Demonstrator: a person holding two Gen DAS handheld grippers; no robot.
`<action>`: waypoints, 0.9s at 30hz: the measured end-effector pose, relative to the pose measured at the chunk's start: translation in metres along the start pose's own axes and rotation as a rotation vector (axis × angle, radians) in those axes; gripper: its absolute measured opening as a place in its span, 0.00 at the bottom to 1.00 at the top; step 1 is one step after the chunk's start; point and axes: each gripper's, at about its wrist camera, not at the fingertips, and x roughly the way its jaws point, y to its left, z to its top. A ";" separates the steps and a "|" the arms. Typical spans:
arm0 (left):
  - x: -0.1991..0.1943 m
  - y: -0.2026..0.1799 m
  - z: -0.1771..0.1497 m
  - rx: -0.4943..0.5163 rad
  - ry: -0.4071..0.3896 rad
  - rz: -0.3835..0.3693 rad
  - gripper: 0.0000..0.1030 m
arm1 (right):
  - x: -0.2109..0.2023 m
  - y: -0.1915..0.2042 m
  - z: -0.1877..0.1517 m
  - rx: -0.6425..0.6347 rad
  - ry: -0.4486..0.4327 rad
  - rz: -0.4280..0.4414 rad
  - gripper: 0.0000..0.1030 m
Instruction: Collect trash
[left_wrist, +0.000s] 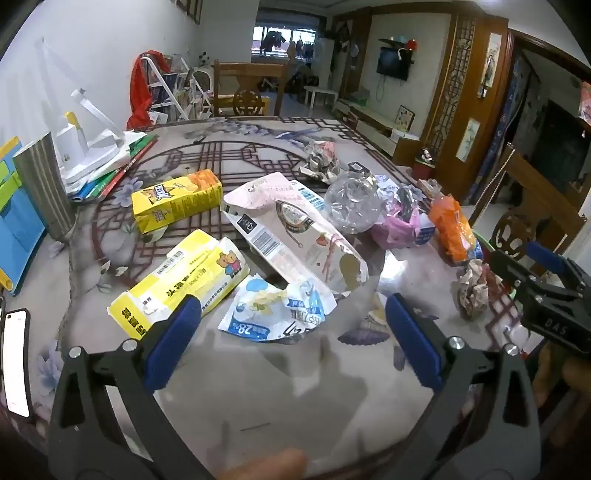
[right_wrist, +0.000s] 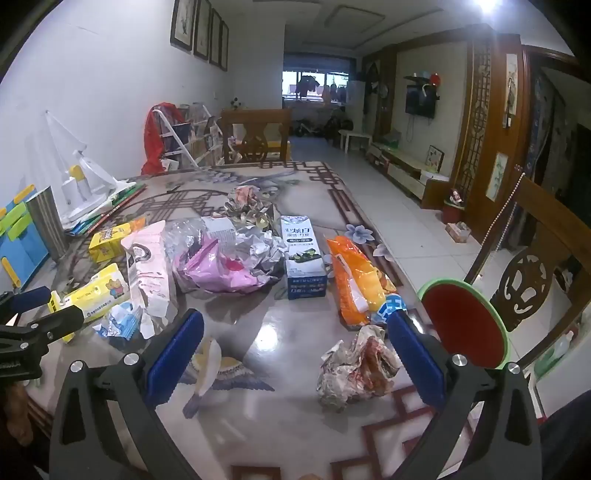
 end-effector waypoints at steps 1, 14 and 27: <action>0.000 0.000 0.000 0.001 0.000 -0.007 0.95 | 0.000 0.000 0.000 0.001 0.000 0.000 0.93; 0.004 0.001 -0.002 0.000 0.011 -0.017 0.95 | 0.001 0.001 0.001 0.002 0.003 0.003 0.93; 0.002 0.002 -0.002 -0.004 0.017 -0.011 0.95 | 0.005 0.004 -0.002 -0.003 0.015 0.009 0.93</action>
